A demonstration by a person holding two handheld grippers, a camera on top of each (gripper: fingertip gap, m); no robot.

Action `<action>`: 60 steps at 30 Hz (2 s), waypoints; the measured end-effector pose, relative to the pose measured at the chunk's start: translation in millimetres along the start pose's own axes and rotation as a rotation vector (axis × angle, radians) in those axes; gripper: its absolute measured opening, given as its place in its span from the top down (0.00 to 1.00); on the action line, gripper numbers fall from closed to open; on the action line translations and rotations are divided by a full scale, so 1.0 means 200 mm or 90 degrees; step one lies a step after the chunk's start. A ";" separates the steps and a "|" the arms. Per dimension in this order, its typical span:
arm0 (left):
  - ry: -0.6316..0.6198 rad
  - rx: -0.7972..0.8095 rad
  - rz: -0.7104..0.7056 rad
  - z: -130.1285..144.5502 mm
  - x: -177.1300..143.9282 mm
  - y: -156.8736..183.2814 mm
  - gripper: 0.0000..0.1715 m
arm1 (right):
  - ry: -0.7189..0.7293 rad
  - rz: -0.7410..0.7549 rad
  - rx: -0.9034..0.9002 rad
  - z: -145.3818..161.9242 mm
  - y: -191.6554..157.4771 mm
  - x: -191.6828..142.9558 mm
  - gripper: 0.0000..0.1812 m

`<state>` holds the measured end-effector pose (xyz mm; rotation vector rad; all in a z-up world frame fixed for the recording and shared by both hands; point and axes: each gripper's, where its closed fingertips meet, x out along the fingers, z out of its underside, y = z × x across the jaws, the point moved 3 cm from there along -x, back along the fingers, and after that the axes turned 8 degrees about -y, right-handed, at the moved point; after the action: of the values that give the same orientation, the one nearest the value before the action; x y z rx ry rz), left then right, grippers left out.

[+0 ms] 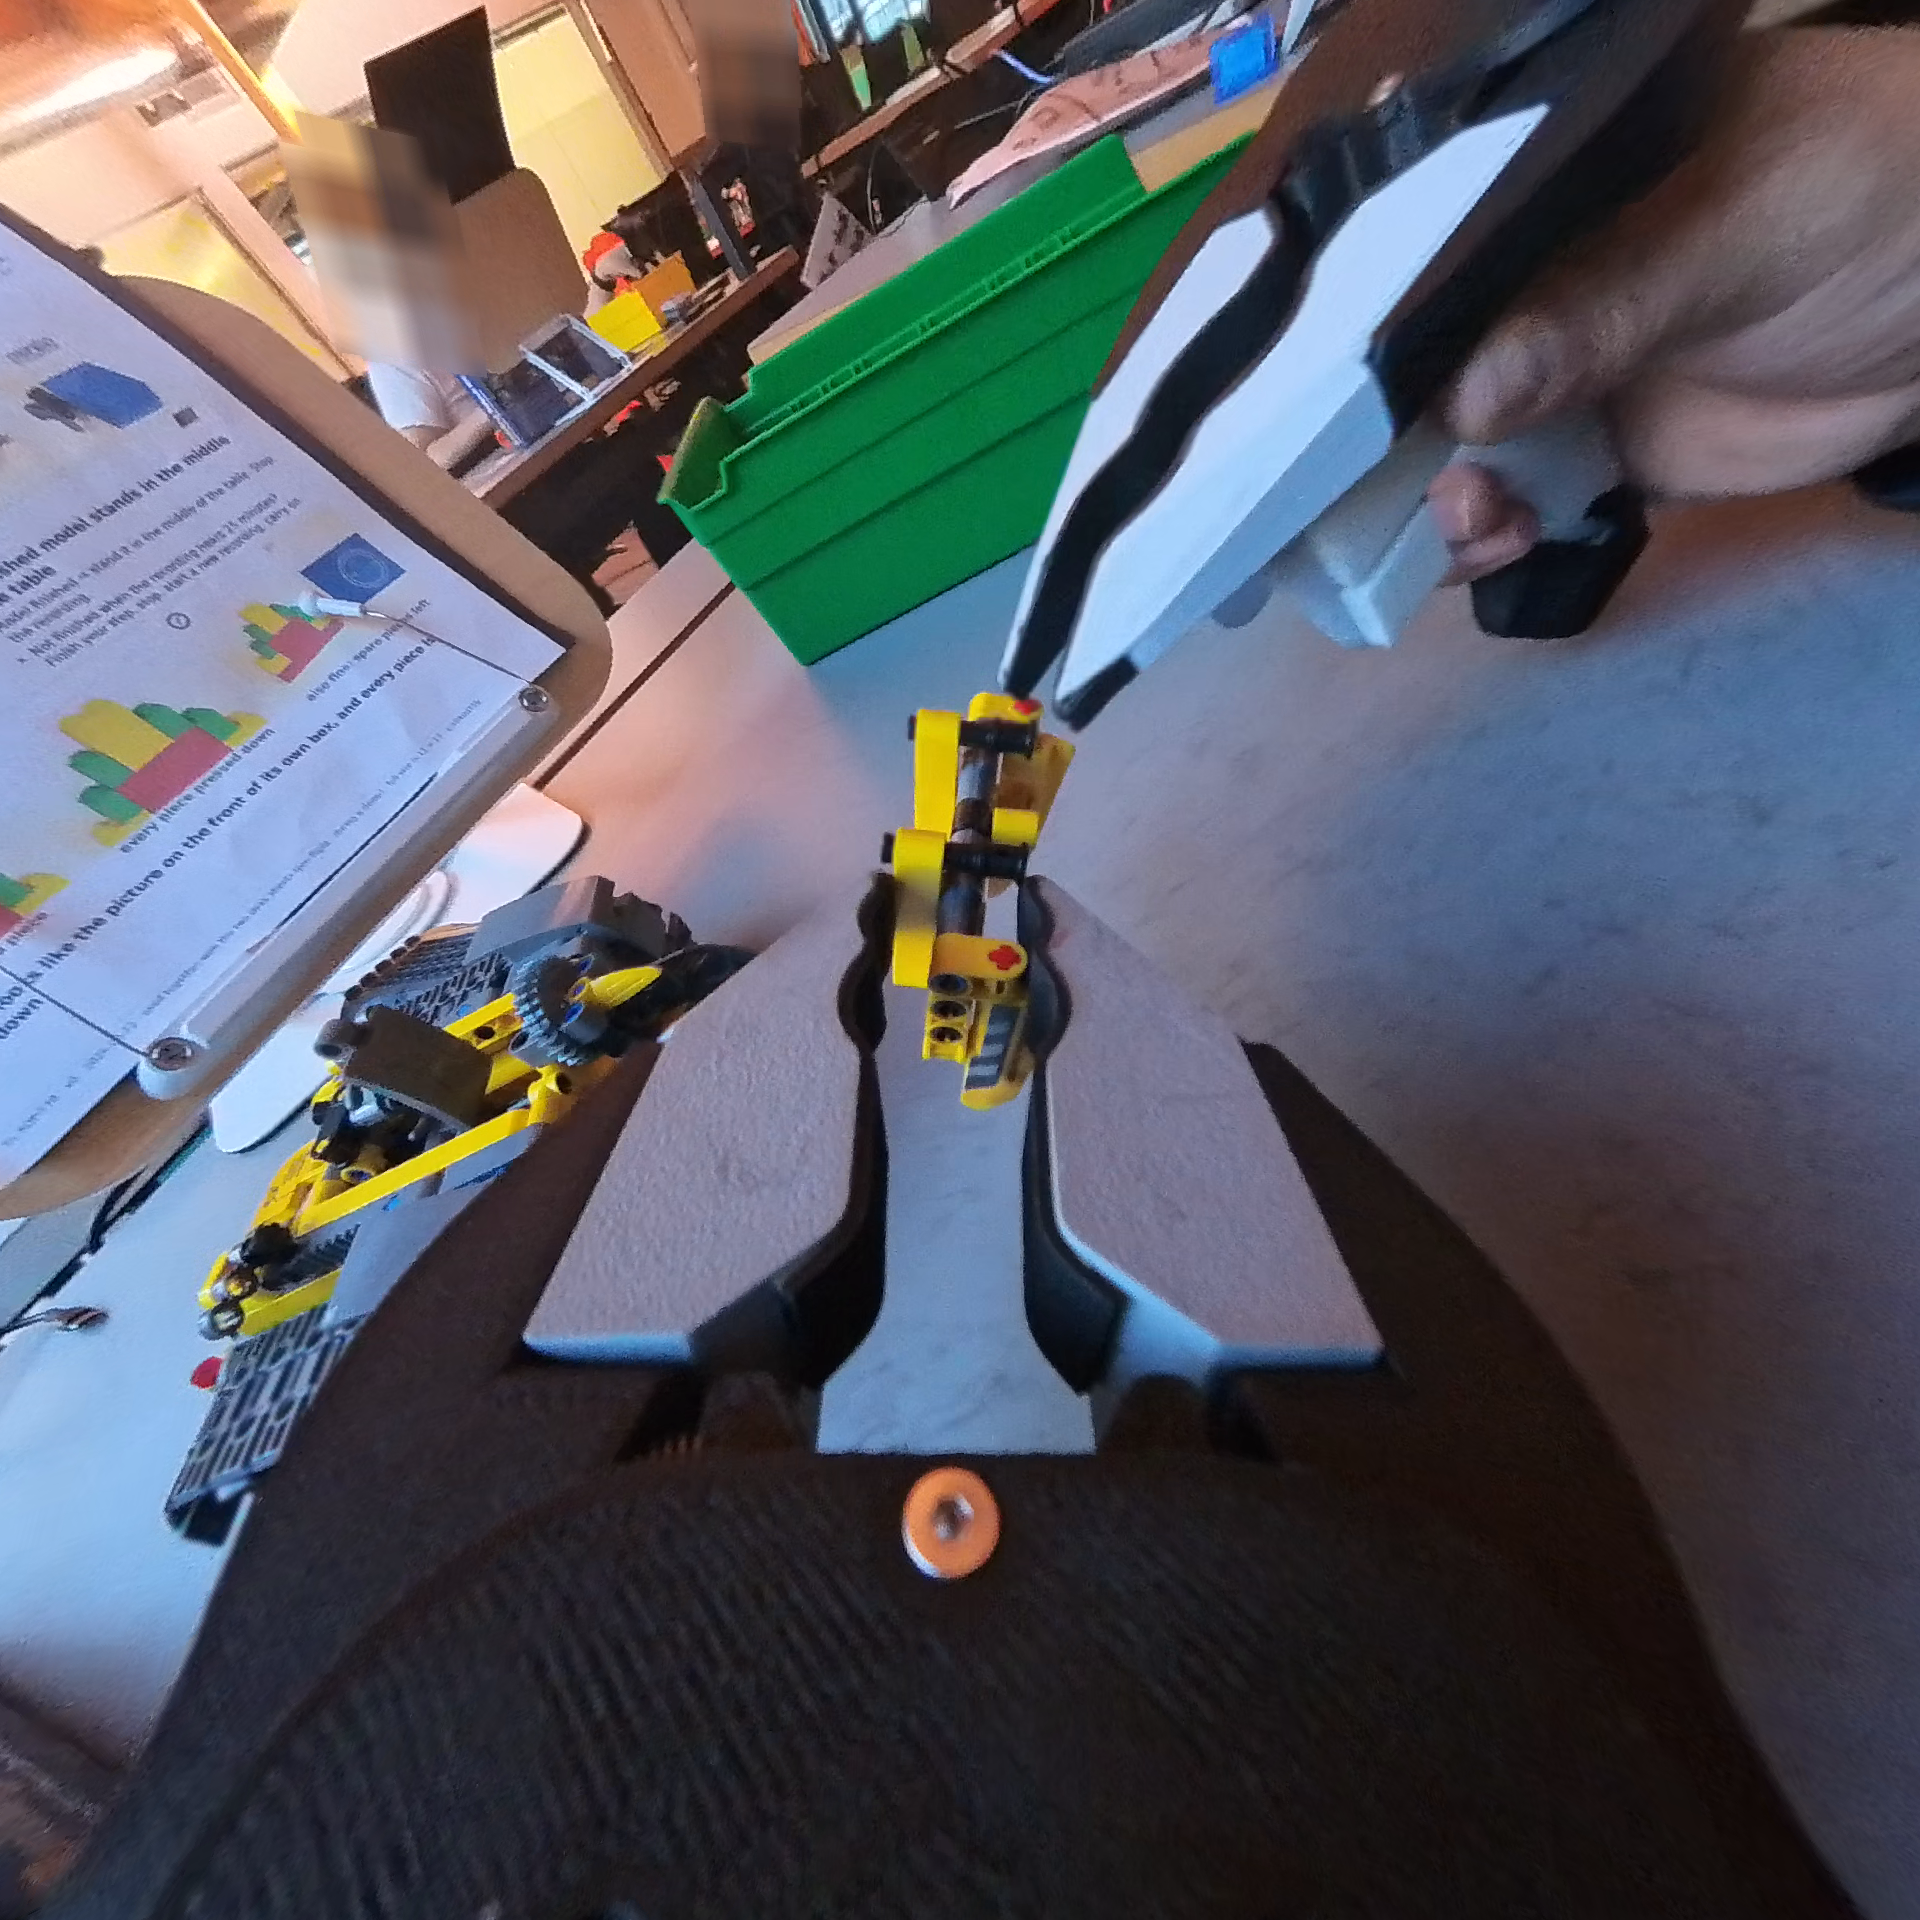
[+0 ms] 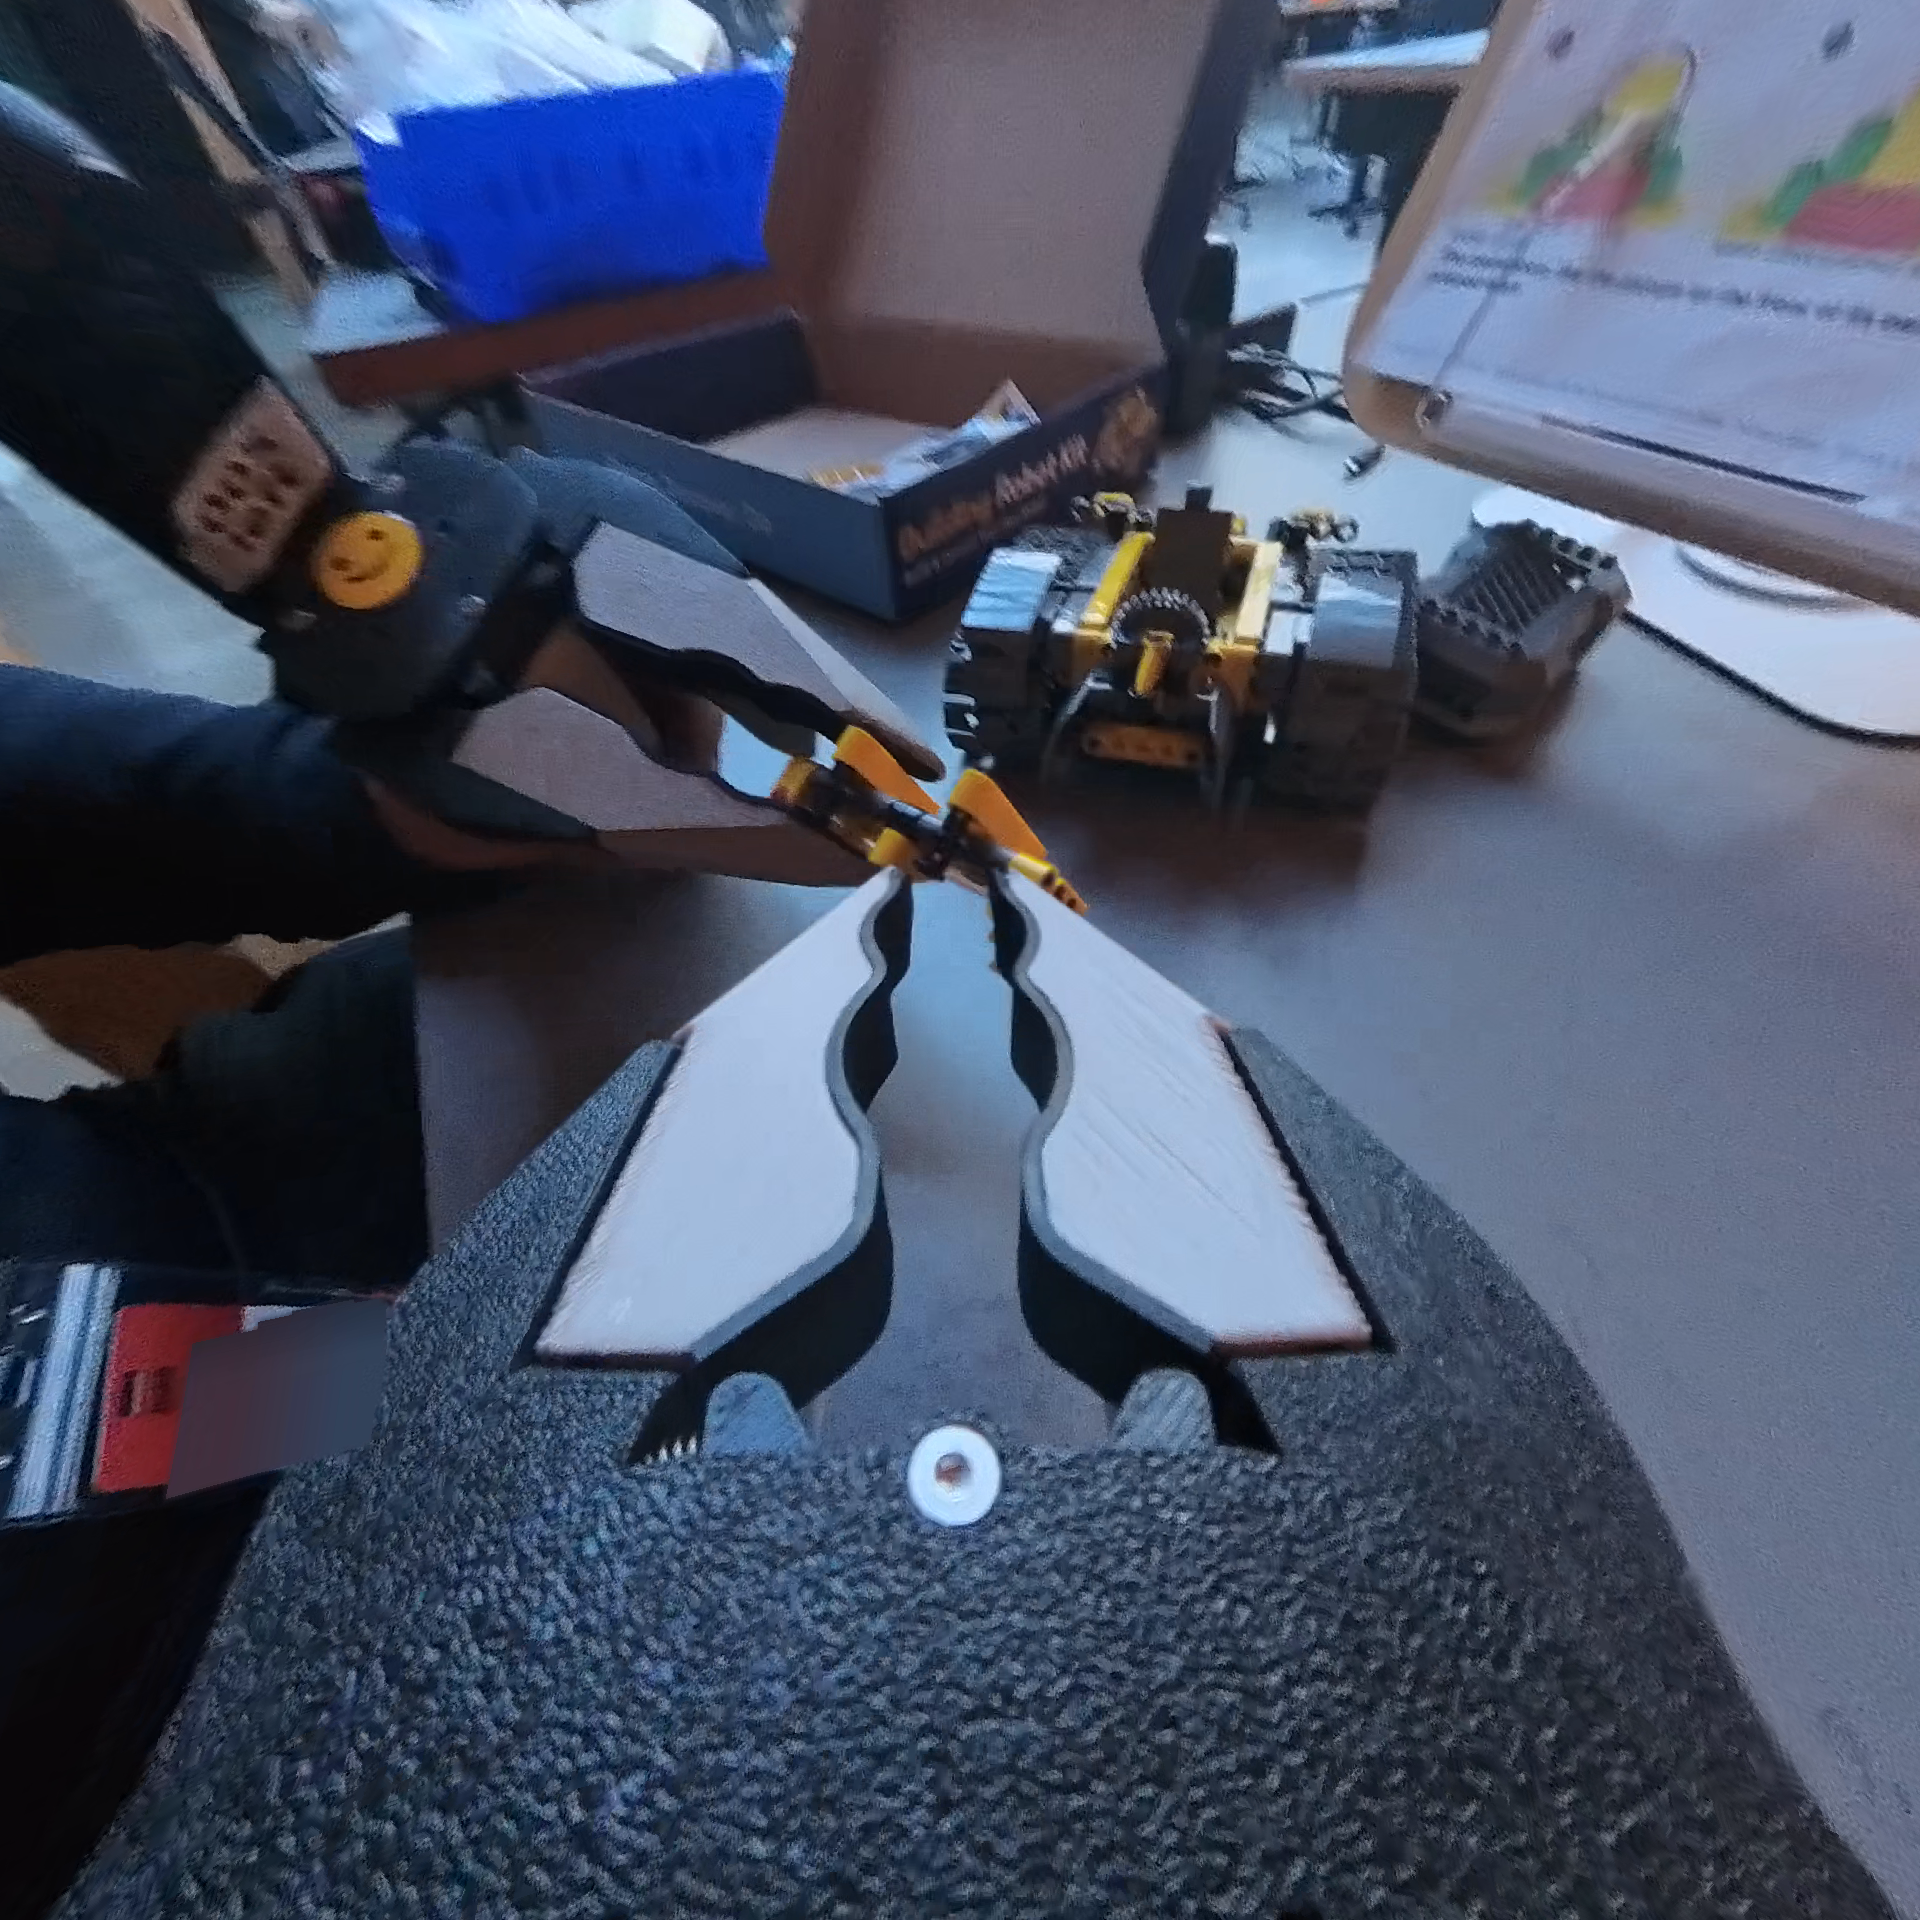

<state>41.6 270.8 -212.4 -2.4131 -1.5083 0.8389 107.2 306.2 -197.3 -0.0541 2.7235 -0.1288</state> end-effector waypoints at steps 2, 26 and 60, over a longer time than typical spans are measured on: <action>-0.012 0.017 -0.014 0.00 0.00 0.00 0.87 | -0.013 0.020 0.002 0.01 0.00 0.02 0.93; -0.171 0.160 -0.050 0.12 0.10 0.08 0.86 | -0.112 -0.018 0.047 0.14 -0.03 0.13 0.99; -0.230 0.213 -0.126 0.17 0.14 0.05 0.88 | -0.188 -0.088 0.152 0.21 -0.06 0.11 0.95</action>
<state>40.2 285.3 -255.7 -1.9127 -1.5389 1.4083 103.7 289.0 -243.0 -0.1773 2.3912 -0.4479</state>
